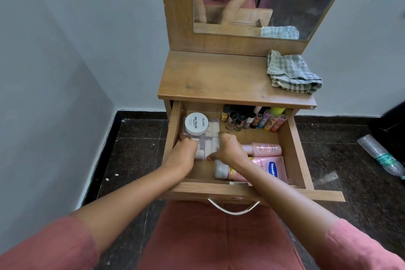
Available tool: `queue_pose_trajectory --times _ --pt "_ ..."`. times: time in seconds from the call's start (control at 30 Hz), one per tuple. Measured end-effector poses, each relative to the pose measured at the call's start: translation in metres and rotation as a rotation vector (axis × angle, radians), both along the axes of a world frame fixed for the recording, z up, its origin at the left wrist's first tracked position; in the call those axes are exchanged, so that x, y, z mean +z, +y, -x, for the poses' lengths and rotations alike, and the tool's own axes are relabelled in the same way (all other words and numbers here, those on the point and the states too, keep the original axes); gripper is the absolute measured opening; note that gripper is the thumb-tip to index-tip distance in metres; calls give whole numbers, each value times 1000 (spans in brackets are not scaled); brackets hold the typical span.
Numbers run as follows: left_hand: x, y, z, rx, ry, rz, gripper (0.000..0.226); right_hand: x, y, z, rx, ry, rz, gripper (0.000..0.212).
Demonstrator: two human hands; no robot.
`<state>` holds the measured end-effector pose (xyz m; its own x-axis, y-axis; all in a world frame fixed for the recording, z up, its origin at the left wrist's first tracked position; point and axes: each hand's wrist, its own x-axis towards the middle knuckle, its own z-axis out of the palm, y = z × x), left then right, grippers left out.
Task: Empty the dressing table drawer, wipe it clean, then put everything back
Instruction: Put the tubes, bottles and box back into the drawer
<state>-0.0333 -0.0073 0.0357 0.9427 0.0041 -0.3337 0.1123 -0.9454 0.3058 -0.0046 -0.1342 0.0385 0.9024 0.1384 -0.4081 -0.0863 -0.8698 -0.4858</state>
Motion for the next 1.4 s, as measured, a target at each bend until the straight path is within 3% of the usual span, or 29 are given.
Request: queue_pose_trajectory --times 0.2,0.47,0.8,1.17,1.4 --pt "0 -3 -4 0 -8 -82 31 1 10 2 86 -39 122 59" --pt "0 1 -9 -181 -88 -223 28 -6 14 -6 68 -132 80 38" --pt "0 -1 -17 -207 -132 -357 33 -14 14 -14 22 -169 28 25" --pt "-2 -2 -16 -203 -150 -388 31 -17 11 -11 1 -199 -69 26" --pt "-2 -2 -15 -189 -184 -365 29 -14 11 -10 15 -186 -27 33"
